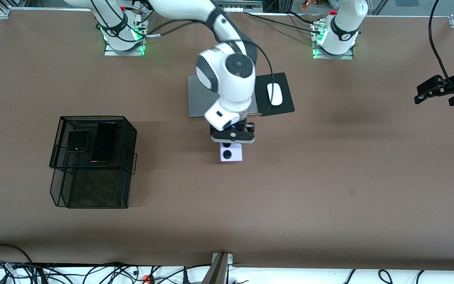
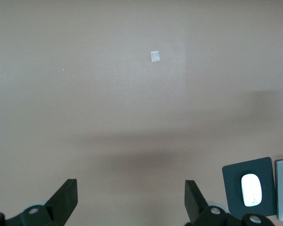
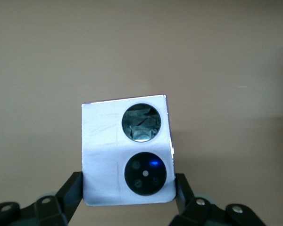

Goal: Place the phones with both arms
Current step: 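Carry the white phone with the right gripper over the organizer's back pocket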

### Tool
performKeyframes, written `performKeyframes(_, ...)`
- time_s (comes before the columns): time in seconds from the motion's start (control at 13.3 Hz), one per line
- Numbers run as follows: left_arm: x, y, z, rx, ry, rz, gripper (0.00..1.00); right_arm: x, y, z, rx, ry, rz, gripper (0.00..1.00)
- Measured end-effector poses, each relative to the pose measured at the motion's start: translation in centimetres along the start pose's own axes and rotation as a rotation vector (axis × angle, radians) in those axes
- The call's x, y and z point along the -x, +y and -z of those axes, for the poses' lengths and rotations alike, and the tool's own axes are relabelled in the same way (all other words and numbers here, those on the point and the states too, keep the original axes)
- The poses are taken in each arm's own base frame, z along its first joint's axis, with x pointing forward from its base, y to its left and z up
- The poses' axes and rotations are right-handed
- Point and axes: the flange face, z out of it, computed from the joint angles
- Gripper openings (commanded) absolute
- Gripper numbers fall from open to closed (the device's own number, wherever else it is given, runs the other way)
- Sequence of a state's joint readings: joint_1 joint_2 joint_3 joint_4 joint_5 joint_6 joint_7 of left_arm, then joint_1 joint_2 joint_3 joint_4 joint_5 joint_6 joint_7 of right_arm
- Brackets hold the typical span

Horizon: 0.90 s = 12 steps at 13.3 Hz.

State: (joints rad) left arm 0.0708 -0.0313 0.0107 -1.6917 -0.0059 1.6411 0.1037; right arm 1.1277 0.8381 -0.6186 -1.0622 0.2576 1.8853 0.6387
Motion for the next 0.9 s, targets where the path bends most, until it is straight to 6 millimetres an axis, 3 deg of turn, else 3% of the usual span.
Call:
performKeyframes(0.15,0.0,0.0,0.0,0.000,-0.004,0.001,1.00,-2.8,5.9,2.2,0.026,-0.031,0.028,0.39)
performKeyframes(0.45,0.2,-0.1,-0.2,0.002,-0.020,0.003,1.00,-7.5,20.1,2.4,0.044,-0.098,0.099,0.39)
performKeyframes(0.68,0.2,-0.1,-0.2,0.002,-0.022,0.003,1.00,-11.2,32.1,1.3,0.018,-0.134,0.155,0.39)
performKeyframes(0.9,0.3,-0.2,-0.2,0.003,-0.023,0.003,1.00,-13.5,43.1,-2.1,-0.049,-0.160,0.140,0.39)
